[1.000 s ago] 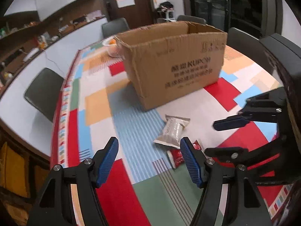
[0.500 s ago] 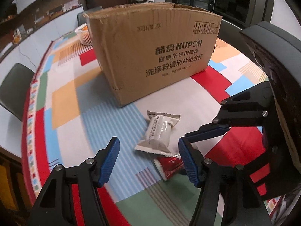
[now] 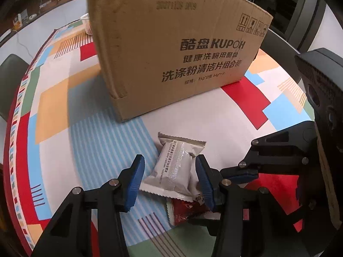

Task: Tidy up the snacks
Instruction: 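Grasp the white bar with the left gripper while the right grasps the red candy, then carry the white bar and red candy into the box and open both grippers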

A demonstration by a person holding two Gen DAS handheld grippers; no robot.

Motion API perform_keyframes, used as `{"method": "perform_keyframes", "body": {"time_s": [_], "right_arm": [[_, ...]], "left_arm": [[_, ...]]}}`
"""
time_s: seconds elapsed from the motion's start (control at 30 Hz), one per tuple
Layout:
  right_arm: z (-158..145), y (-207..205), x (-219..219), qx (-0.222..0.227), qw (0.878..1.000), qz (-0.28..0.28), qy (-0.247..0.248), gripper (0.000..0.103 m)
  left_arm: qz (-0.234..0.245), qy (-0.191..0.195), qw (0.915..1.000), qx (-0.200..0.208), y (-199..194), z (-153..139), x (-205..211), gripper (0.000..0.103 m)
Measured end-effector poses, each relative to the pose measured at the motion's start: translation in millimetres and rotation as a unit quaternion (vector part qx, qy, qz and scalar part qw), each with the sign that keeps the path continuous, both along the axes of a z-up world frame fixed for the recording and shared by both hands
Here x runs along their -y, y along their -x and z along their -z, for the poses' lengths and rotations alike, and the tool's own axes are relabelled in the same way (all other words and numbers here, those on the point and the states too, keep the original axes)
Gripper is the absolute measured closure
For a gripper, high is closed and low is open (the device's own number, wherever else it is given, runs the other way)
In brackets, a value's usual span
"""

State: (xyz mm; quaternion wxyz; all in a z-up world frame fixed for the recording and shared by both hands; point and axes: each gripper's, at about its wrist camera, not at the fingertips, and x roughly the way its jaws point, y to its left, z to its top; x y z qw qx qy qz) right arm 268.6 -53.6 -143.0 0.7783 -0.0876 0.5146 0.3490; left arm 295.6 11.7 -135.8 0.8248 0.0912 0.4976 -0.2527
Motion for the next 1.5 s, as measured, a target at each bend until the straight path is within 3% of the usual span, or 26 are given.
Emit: {"method": "perform_keyframes", "body": {"time_s": [0.13, 0.27, 0.47, 0.87, 1.2, 1.5], "right_arm": [[1, -2, 8, -0.001, 1.000, 0.018, -0.006, 0.077], [1, -5, 13, -0.013, 0.999, 0.038, -0.008, 0.077], [-2, 2, 18, 0.016, 0.997, 0.065, 0.032, 0.079], [-12, 11, 49, 0.041, 0.988, 0.151, 0.016, 0.079], [-53, 39, 74, 0.096, 0.977, 0.191, -0.022, 0.079], [-100, 72, 99, 0.154, 0.963, 0.216, -0.045, 0.079]], "left_arm": [[-0.005, 0.000, 0.9999, -0.012, -6, 7, 3, 0.067], [-0.014, -0.005, 0.9998, -0.011, -9, 9, 3, 0.071], [-0.037, -0.032, 0.9988, 0.000, -3, 5, 6, 0.073], [-0.097, -0.018, 0.9939, 0.049, 42, -33, 1, 0.073], [-0.120, 0.005, 0.9875, 0.102, 72, -78, 3, 0.073], [-0.109, 0.029, 0.9831, 0.144, 91, -115, 14, 0.073]]}}
